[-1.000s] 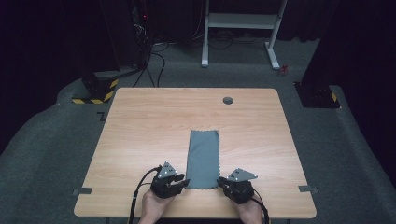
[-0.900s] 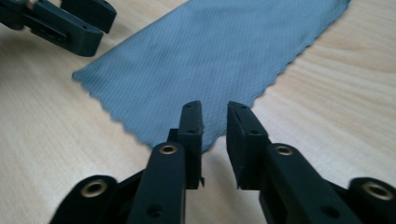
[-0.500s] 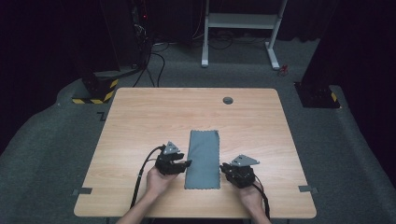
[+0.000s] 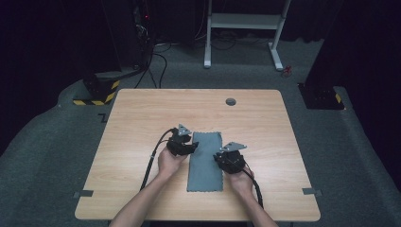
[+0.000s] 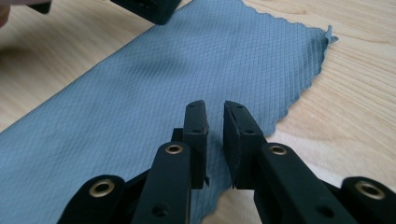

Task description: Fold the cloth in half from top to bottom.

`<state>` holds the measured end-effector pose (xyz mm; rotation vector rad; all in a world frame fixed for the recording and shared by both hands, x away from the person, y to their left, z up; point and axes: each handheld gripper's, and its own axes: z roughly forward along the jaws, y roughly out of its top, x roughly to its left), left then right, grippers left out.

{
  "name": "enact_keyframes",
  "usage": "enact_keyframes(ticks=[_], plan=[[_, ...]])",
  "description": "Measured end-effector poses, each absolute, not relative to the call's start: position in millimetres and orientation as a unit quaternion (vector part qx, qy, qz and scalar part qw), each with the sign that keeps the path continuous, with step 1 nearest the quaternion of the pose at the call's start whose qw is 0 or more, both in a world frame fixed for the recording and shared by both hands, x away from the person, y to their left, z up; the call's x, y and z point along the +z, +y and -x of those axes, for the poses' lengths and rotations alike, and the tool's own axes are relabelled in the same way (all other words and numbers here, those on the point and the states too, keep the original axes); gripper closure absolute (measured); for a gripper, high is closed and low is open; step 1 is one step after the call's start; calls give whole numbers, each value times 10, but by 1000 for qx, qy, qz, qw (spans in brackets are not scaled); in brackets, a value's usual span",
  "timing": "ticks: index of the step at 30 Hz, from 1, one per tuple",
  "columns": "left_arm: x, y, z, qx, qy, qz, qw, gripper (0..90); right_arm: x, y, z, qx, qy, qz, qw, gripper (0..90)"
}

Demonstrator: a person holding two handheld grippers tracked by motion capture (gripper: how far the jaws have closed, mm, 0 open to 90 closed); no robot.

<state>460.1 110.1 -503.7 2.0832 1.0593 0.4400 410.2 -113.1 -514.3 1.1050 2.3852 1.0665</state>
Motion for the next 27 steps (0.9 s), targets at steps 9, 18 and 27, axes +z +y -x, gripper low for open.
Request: enact_keyframes(ticks=[9, 18, 27], plan=[[-5165, 1135, -4779, 193, 425, -819, 335, 553, -5202, -1124, -4243, 372, 832, -388, 140, 788], [-5174, 1143, -4967, 184, 442, -809, 341, 549, -5141, -1280, -4447, 379, 808, -429, 143, 720], [-5168, 1072, -5082, 179, 454, -805, 339, 521, -5126, -1297, -4796, 376, 775, -479, 168, 643]])
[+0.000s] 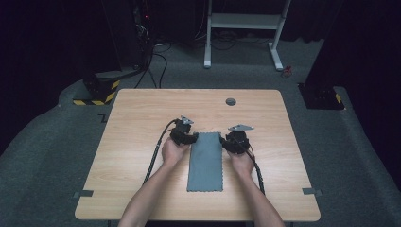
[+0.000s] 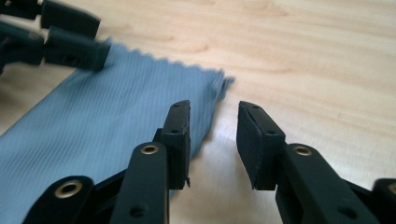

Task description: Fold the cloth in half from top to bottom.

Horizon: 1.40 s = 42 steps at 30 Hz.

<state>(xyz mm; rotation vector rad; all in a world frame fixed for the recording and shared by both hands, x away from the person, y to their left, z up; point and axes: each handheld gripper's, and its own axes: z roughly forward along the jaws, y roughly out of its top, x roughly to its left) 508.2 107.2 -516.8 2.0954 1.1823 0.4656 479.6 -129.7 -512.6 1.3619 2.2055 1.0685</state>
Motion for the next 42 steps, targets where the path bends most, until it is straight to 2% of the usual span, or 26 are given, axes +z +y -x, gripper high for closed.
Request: enact_keyframes(ticks=[8, 17, 24, 28, 42], plan=[[-5170, 1058, -5114, 182, 451, -806, 338, 527, -5146, -1180, -4955, 354, 779, -487, 173, 643], [-5164, 1038, -5103, 181, 442, -810, 340, 643, -5163, -1041, -5089, 326, 789, -487, 184, 665], [-5148, 989, -5098, 164, 430, -819, 342, 812, -5128, -964, -5158, 314, 807, -470, 170, 853], [-5133, 966, -5110, 157, 426, -825, 337, 875, -5117, -941, -5166, 307, 815, -460, 173, 886], [-4982, 1026, -5134, 134, 419, -819, 369, 887, -4924, -1061, -5053, 330, 810, -451, 177, 892]])
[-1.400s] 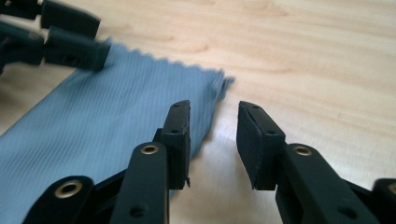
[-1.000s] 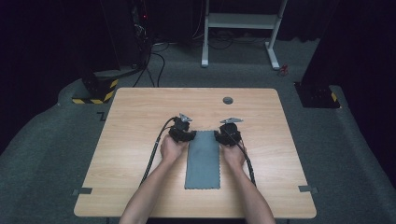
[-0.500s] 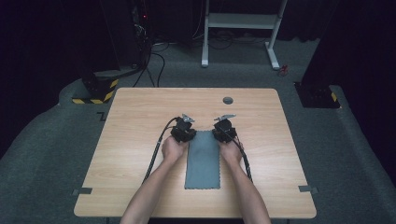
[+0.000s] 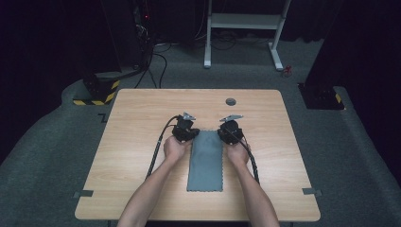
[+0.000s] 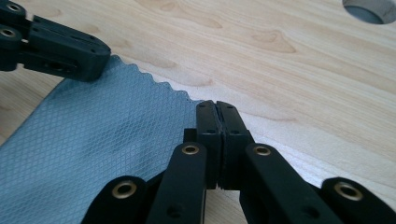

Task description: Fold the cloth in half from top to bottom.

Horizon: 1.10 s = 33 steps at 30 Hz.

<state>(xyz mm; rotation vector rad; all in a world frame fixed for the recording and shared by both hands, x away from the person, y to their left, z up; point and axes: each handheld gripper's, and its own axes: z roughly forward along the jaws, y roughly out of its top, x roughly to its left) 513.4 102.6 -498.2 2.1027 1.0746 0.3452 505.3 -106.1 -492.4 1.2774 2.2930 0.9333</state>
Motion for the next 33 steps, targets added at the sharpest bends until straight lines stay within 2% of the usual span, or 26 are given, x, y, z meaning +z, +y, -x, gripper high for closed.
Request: enact_keyframes(ticks=[9, 16, 33], plan=[[-4895, 1070, -5153, 138, 421, -806, 393, 889, -4806, -1115, -5080, 348, 806, -444, 181, 895], [-4725, 1047, -5249, 156, 418, -810, 380, 889, -4726, -1082, -5181, 358, 796, -452, 184, 897], [-4811, 1123, -5125, 124, 398, -819, 394, 888, -4808, -1147, -5052, 368, 806, -436, 156, 894]])
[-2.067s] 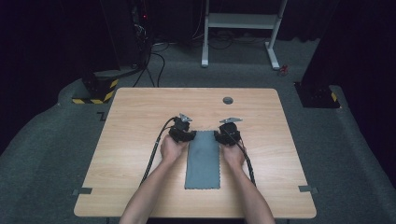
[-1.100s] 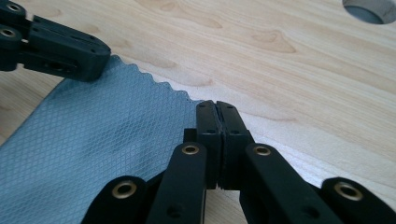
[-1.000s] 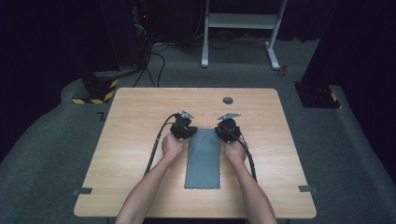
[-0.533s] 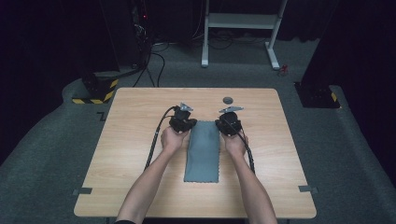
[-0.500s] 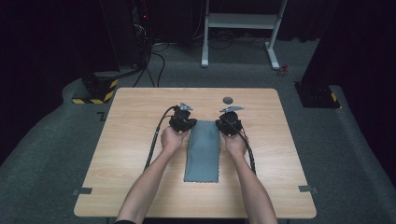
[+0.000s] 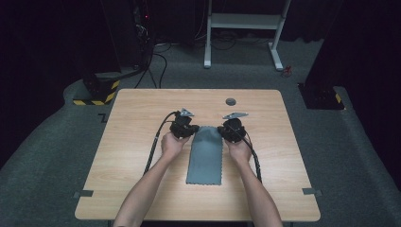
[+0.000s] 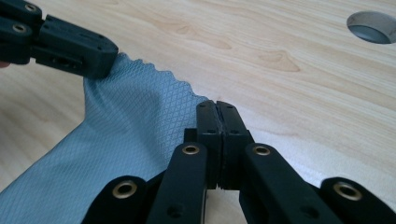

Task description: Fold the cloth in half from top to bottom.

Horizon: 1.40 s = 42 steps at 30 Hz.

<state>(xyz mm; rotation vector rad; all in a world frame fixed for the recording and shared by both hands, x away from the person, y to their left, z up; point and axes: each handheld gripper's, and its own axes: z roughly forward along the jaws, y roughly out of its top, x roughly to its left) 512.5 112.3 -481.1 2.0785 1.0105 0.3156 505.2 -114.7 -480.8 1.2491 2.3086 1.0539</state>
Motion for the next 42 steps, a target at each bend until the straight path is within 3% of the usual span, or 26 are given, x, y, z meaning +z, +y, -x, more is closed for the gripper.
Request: enact_keyframes(ticks=[42], plan=[[-4896, 1241, -4611, 121, 366, -823, 417, 888, -4883, -1229, -4587, 397, 820, -389, 139, 895]])
